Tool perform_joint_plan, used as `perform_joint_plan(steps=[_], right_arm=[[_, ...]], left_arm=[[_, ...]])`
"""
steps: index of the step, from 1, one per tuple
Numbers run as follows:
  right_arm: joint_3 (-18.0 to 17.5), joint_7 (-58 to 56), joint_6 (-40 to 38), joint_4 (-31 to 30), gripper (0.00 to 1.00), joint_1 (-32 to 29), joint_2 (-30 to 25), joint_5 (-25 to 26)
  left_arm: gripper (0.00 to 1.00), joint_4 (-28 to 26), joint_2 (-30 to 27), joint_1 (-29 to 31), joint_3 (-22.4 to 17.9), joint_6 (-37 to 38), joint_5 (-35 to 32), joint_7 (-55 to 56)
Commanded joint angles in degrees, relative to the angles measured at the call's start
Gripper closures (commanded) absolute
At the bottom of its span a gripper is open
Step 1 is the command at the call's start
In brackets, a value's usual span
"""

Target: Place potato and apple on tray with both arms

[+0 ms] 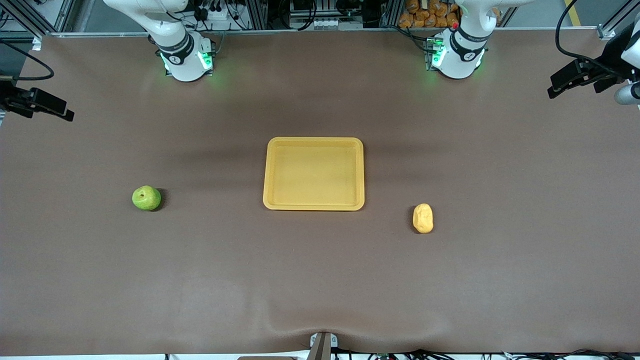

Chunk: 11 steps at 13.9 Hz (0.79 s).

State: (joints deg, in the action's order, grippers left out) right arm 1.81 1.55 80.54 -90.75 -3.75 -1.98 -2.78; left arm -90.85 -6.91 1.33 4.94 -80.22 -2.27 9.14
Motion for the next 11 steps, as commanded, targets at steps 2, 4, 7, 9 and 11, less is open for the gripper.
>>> perform_joint_plan(steps=[2,4,7,9,11], right_arm=[[-0.58,0.56,0.59,0.4,0.0,-0.12,1.1,0.76],[-0.58,0.56,1.11,0.31,0.0,-0.12,1.62,0.76],[-0.66,0.3,2.87,0.31,0.0,-0.03,3.99,0.76],[-0.66,-0.06,5.32,0.05,0.0,-0.03,6.45,0.76],[-0.66,-0.32,10.05,-3.01,0.0,-0.2,7.51,0.76]], left_arm=[[0.0,0.68,0.14,0.34,0.16,0.85,0.69,-0.88],[0.0,0.68,0.41,0.43,0.16,0.59,0.77,-0.88],[0.0,0.94,0.85,0.51,0.16,0.32,1.04,-0.79],[0.0,0.85,1.11,0.51,0.16,0.32,1.13,-0.79],[0.0,0.76,1.64,0.34,0.16,0.15,1.04,-0.79]])
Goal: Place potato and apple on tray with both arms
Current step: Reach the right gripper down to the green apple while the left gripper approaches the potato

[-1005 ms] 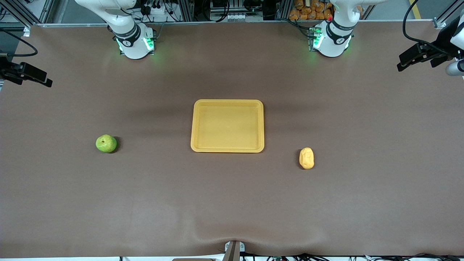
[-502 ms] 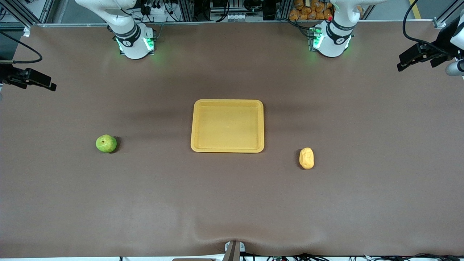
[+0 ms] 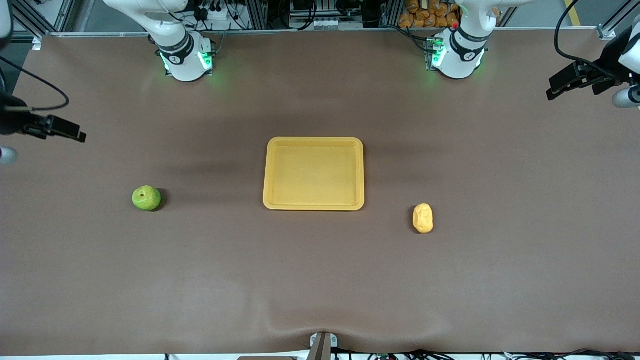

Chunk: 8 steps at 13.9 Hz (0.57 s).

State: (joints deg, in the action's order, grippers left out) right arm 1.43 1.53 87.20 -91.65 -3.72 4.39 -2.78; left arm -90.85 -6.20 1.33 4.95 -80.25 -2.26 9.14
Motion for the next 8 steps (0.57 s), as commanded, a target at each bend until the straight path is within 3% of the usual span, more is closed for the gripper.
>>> perform_joint_plan(steps=[1,4,8], right_arm=[[-0.28,-1.25,6.37,-4.65,0.0,-0.32,1.15,0.76],[-0.28,-2.41,17.87,-12.21,0.0,-0.06,1.32,0.76],[-0.37,-2.32,26.6,-13.64,0.0,1.44,6.75,0.76]], left_arm=[[0.0,0.77,0.93,0.34,0.15,0.18,1.03,-0.79],[0.0,0.59,0.84,0.43,0.23,0.26,1.03,-0.88],[0.0,0.42,2.24,-0.01,0.76,-0.17,1.12,-0.97]])
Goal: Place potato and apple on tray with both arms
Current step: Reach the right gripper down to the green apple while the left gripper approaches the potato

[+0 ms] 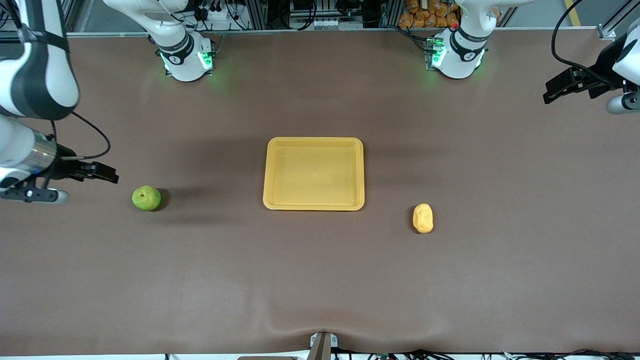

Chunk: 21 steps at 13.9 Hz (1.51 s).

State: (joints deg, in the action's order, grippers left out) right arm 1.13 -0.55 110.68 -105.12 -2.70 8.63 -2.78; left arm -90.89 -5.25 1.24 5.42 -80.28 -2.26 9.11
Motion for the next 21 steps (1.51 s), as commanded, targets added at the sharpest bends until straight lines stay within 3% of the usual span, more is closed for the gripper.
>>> perform_joint_plan(steps=[1,4,9,12,17,21], right_arm=[[-0.08,-0.24,4.96,-0.17,0.0,0.59,4.18,0.76],[-0.08,-1.46,7.26,-0.52,0.0,-0.11,6.48,0.67],[0.01,-1.99,12.26,-6.04,0.0,-0.82,6.31,0.67],[0.01,-6.02,23.31,-12.71,0.0,-2.13,6.13,0.67],[-0.08,-8.94,37.92,-20.81,0.0,-4.42,8.15,0.67],[-0.16,-8.68,44.08,-20.65,0.0,-4.25,12.01,0.59]], left_arm=[[0.0,0.02,1.9,-0.09,0.29,-0.92,1.03,-0.94],[0.0,-2.61,2.17,-0.27,0.46,-4.35,1.12,-1.02],[0.0,-9.9,2.61,-0.27,0.9,-13.91,1.03,-3.66],[0.0,-14.04,3.83,-0.62,2.57,-20.33,0.94,-3.66],[0.0,-14.66,10.24,-0.88,4.5,-26.5,0.85,-6.39],[0.0,-14.23,15.08,-2.38,4.95,-30.98,0.94,-4.89]])
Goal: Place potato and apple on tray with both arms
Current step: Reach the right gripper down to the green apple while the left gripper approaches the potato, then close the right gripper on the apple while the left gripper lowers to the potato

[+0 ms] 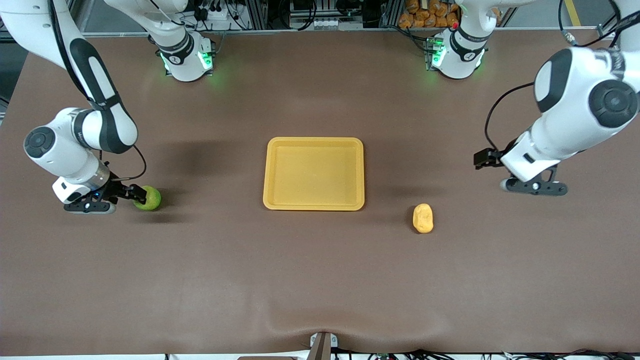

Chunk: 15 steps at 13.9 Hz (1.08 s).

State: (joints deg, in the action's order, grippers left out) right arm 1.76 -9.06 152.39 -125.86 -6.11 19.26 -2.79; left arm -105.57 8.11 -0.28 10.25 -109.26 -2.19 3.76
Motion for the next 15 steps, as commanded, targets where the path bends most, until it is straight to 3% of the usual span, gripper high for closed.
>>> perform_joint_plan(steps=[1,5,15], right_arm=[[-0.79,0.27,2.47,0.35,0.0,-1.0,1.92,0.33],[-0.88,0.27,2.47,1.14,0.0,-0.48,4.56,-5.64],[-0.88,0.01,0.98,0.53,0.0,-0.48,5.35,-5.74]], left_arm=[[0.0,0.36,2.95,-0.95,0.13,-3.92,0.87,0.8],[0.0,0.19,8.14,-3.14,0.13,-10.61,0.53,7.03],[0.03,-0.08,18.34,-4.99,0.13,-22.13,0.17,14.95]])
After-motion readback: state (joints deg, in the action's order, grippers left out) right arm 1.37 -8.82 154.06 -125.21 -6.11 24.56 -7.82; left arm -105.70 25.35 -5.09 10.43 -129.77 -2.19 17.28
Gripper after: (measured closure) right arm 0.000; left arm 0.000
